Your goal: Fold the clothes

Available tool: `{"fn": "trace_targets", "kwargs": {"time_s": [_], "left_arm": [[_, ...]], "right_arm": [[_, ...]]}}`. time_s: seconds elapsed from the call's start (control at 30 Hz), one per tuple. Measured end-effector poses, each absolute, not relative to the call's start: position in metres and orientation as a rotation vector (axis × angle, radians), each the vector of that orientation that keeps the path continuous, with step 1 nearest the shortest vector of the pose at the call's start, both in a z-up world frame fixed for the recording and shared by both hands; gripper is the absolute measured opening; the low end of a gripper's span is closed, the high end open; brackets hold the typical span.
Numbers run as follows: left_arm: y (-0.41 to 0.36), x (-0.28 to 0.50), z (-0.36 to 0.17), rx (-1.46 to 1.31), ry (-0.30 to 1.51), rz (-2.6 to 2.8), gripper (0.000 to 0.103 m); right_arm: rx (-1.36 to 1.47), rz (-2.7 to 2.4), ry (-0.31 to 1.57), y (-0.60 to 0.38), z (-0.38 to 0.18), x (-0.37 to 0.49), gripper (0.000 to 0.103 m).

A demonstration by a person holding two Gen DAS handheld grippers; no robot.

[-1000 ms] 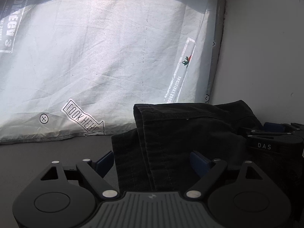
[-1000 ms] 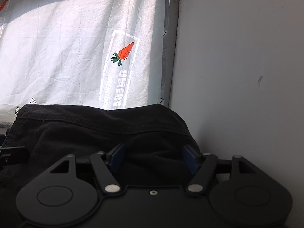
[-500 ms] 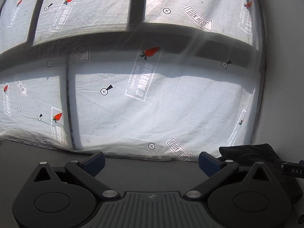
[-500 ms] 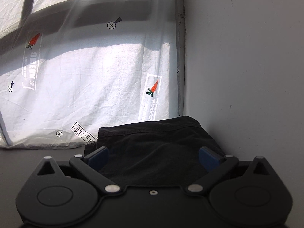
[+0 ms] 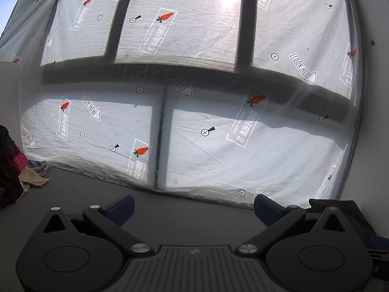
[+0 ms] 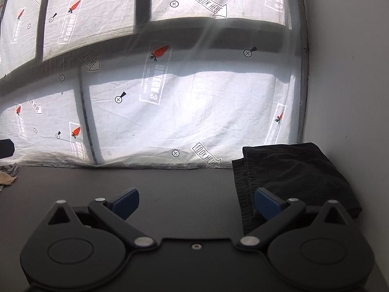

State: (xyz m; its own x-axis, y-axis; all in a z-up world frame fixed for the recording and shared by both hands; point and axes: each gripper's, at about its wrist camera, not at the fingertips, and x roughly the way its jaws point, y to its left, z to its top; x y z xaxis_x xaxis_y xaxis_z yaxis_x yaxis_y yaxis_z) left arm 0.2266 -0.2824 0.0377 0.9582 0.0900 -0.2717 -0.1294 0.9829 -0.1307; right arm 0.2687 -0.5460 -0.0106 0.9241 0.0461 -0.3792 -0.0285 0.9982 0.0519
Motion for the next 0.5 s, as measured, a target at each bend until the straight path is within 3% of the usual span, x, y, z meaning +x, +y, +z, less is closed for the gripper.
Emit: {"fn": "trace_targets", "kwargs": {"time_s": [0.5], "left_arm": [[-0.113, 0.145, 0.034, -0.087, 0.39, -0.012, 0.103]], "right_arm": [[0.095, -0.005, 0.418, -0.357, -0.001, 0.163, 0.103]]}}
